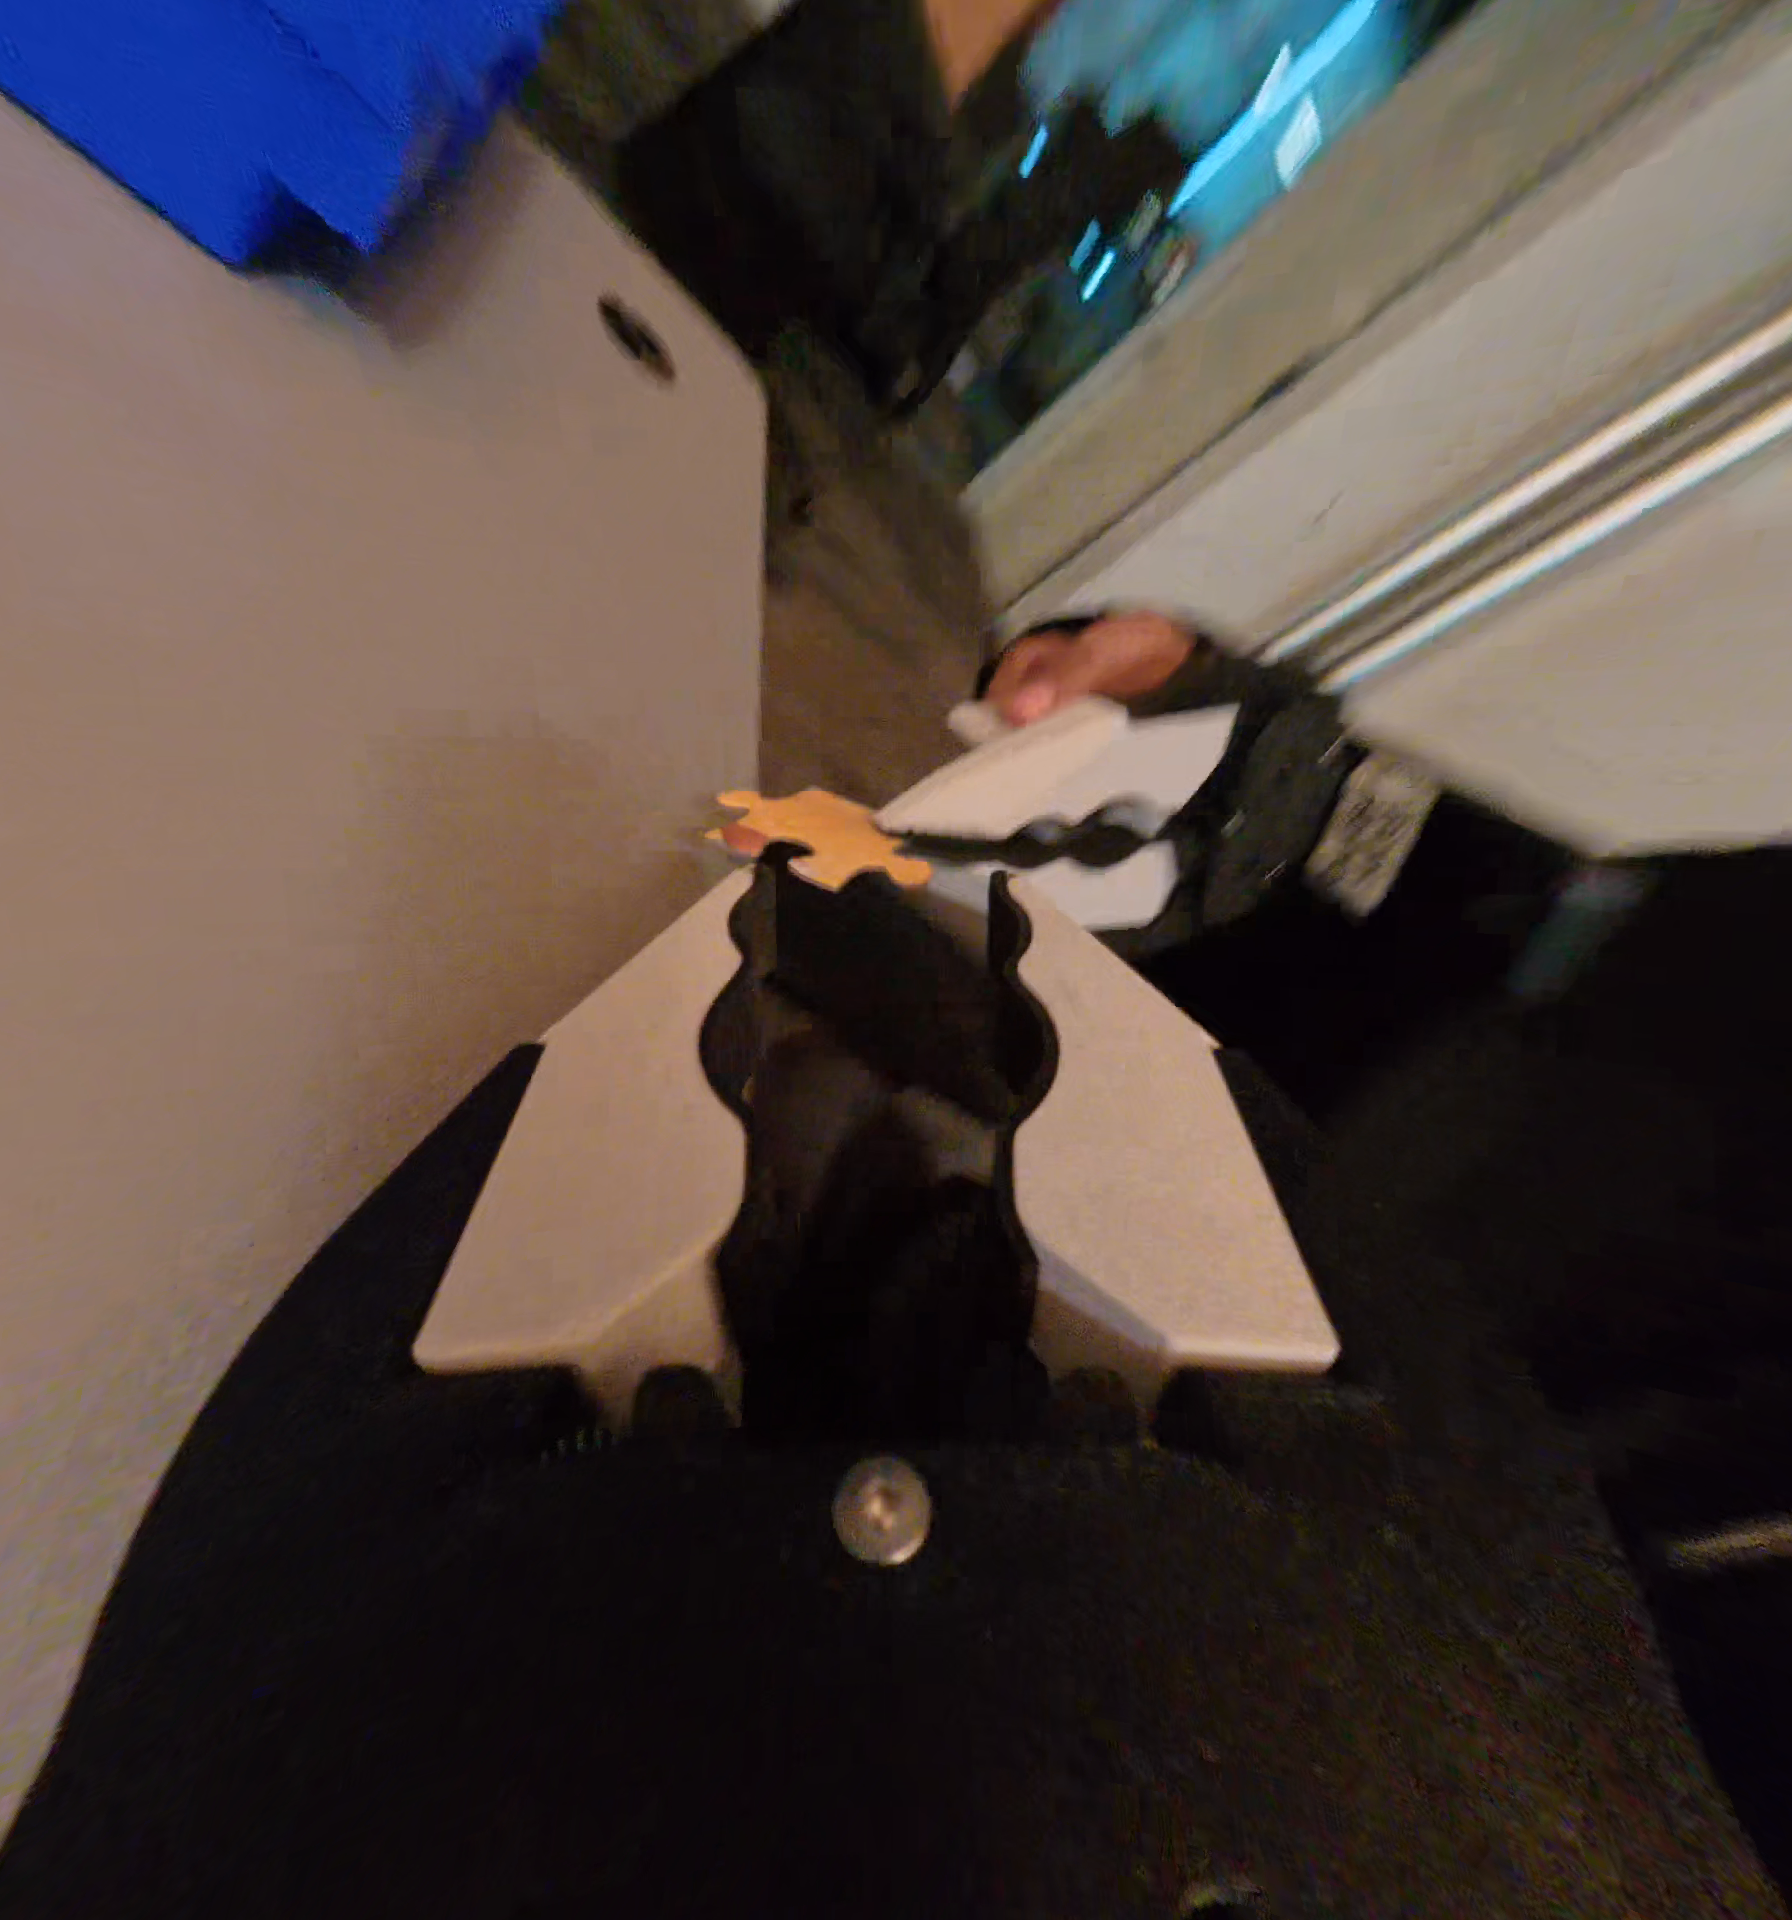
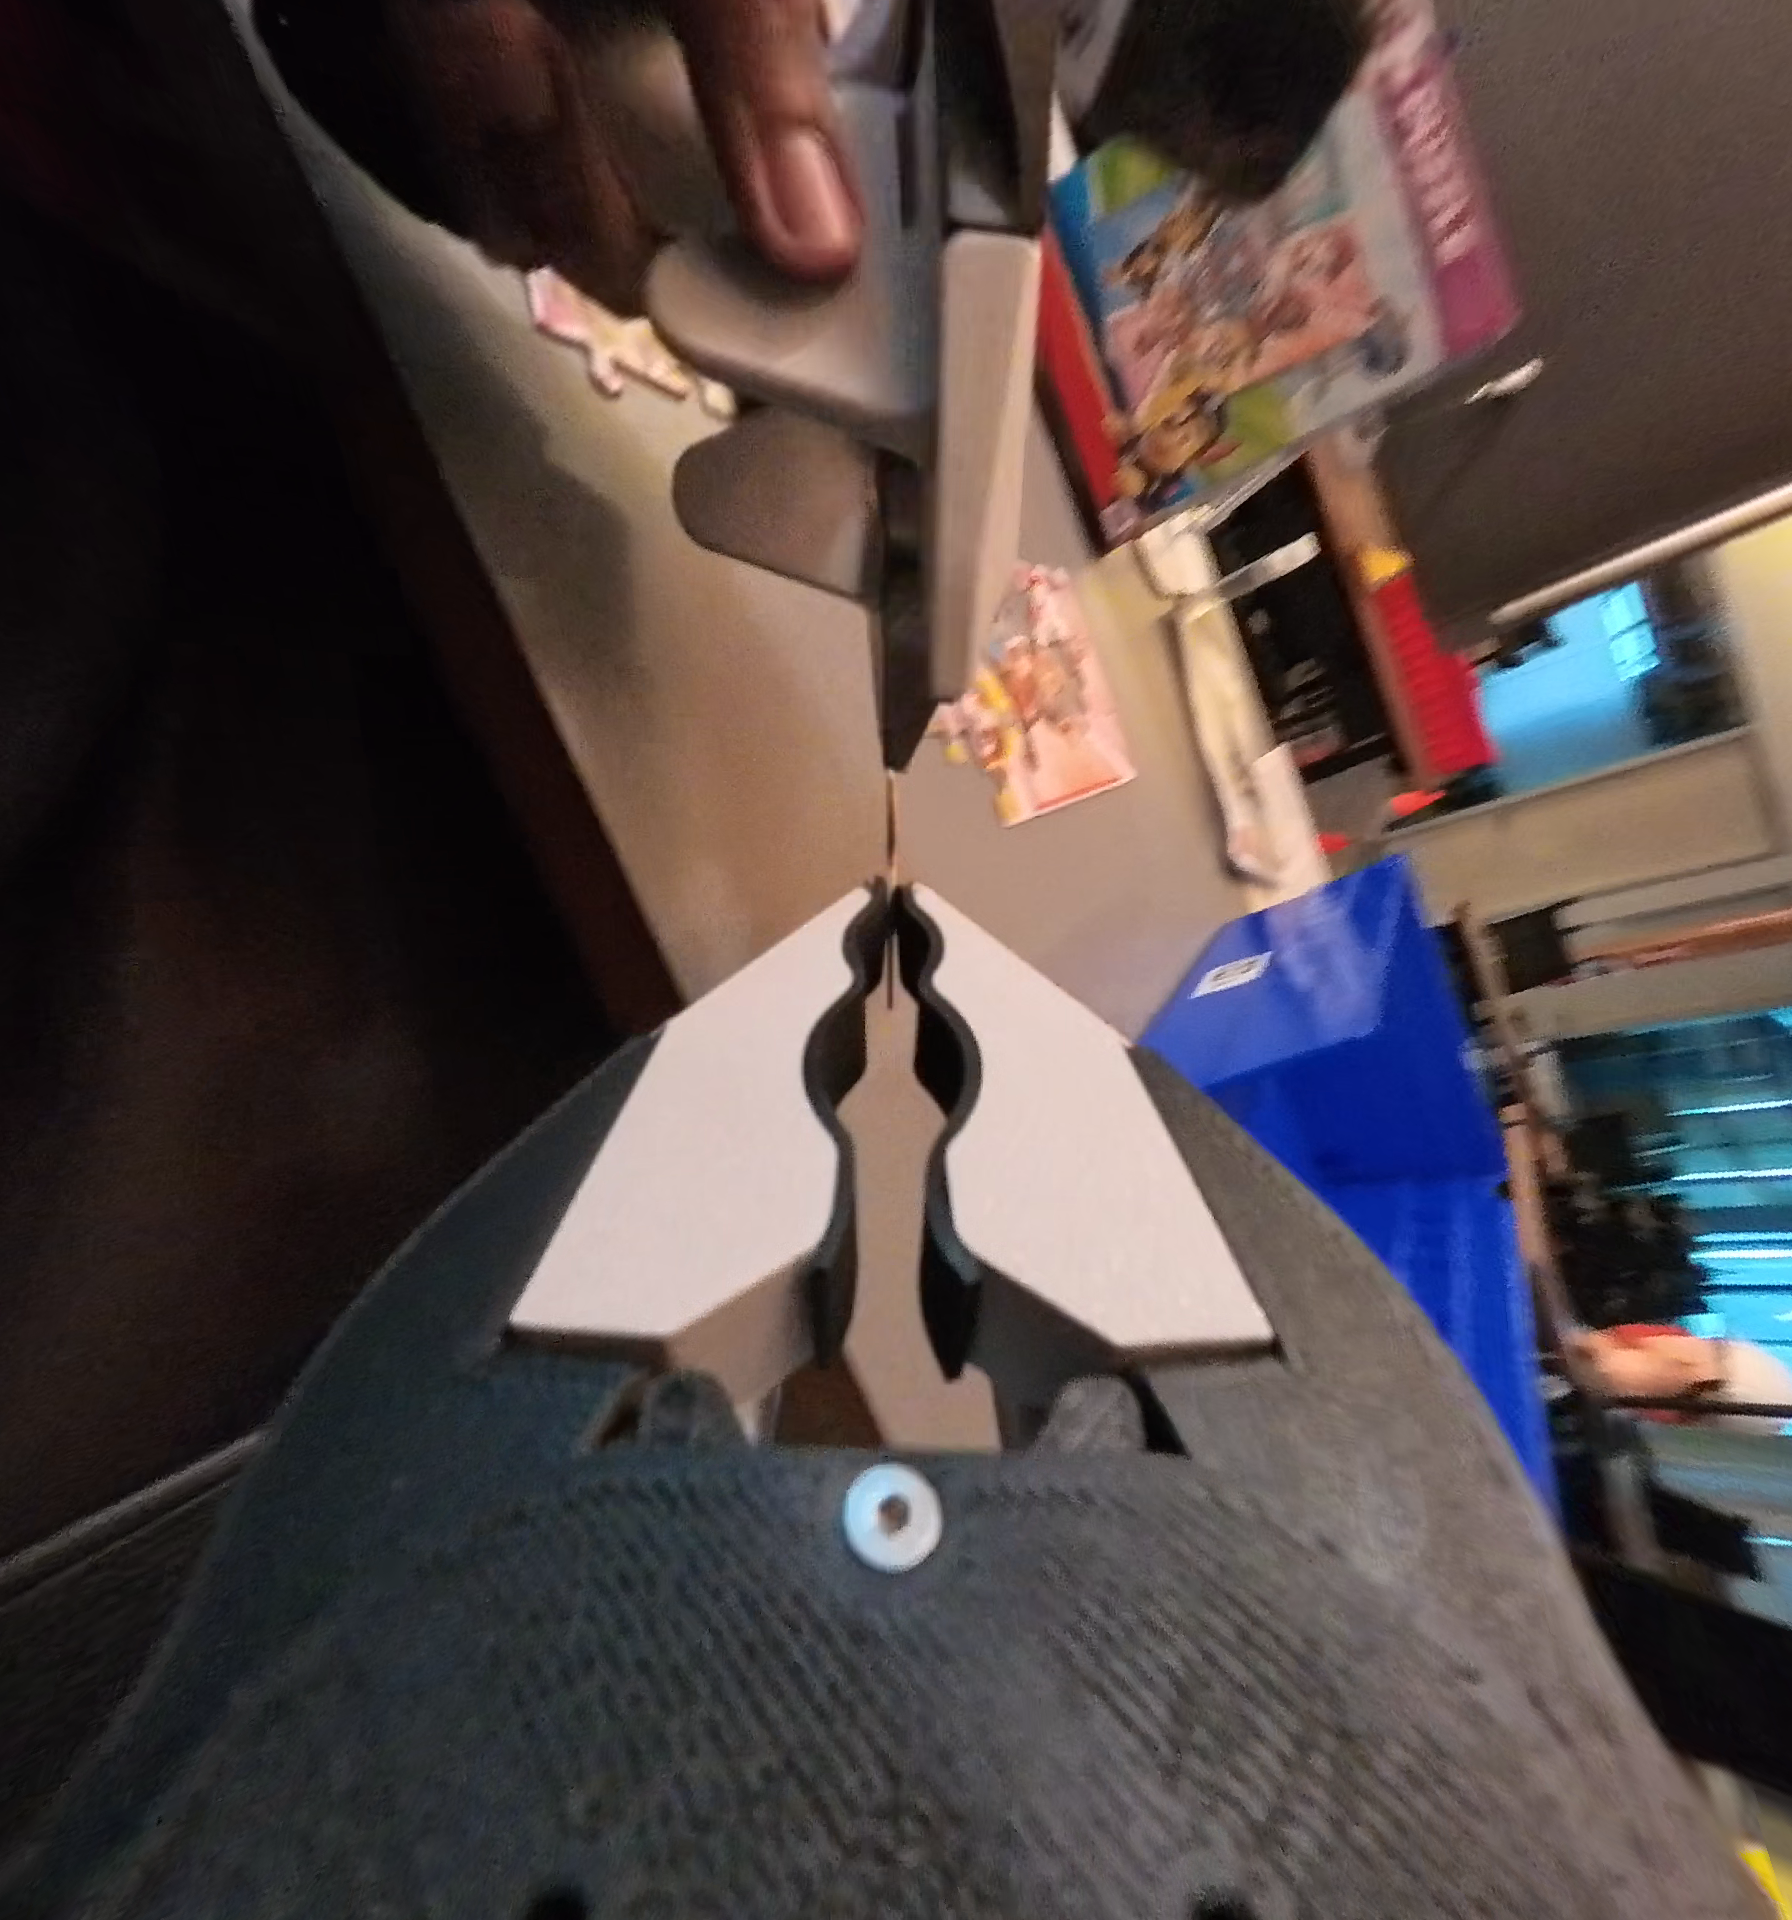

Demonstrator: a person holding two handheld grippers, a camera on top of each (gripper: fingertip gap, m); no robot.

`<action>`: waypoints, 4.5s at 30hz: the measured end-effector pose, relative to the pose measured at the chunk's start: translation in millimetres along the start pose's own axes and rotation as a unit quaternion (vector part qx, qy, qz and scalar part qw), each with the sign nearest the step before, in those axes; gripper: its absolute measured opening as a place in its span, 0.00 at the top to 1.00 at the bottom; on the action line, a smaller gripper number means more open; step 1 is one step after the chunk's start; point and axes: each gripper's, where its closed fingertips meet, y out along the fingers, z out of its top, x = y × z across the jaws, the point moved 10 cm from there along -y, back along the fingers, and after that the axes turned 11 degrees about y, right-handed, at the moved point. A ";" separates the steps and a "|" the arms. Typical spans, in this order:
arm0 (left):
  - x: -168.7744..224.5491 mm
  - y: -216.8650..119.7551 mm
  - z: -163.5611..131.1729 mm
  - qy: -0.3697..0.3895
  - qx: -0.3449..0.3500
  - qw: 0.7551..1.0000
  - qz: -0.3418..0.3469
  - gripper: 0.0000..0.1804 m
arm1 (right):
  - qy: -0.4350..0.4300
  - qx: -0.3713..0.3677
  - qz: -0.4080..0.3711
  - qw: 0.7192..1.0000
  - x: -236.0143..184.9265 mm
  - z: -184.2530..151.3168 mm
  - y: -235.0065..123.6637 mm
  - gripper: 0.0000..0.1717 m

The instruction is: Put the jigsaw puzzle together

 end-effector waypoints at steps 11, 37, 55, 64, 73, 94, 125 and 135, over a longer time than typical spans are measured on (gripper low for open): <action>-19.1 -29.1 -1.9 -0.176 0.176 0.955 -0.159 0.99 | -0.149 0.109 -0.102 0.978 11.4 28.4 32.7 1.00; -35.9 -69.0 7.9 -0.064 0.329 0.941 0.052 1.00 | 0.579 0.157 0.183 0.779 55.7 24.2 117.8 0.97; -70.8 -60.5 32.3 0.099 -0.066 0.939 0.322 0.89 | 0.679 -0.113 0.208 0.695 68.3 -44.2 146.1 1.00; -84.0 -59.7 31.9 0.102 -0.091 0.935 0.329 0.94 | 0.700 -0.133 0.242 0.659 69.8 -46.9 155.1 1.00; -84.2 -58.3 31.5 0.104 -0.095 0.934 0.329 0.96 | 0.697 -0.154 0.271 0.646 73.7 -47.0 151.6 1.00; -87.0 -58.9 30.4 0.090 -0.095 0.936 0.326 0.97 | 0.698 -0.149 0.282 0.641 76.8 -48.9 152.5 0.99; -87.4 -57.8 29.8 0.089 -0.101 0.935 0.328 0.97 | 0.433 -0.172 0.154 0.871 73.6 -16.9 156.6 0.81; -87.7 -57.2 29.9 0.089 -0.104 0.934 0.329 0.98 | 0.413 -0.187 0.159 0.877 72.7 -13.9 161.9 0.83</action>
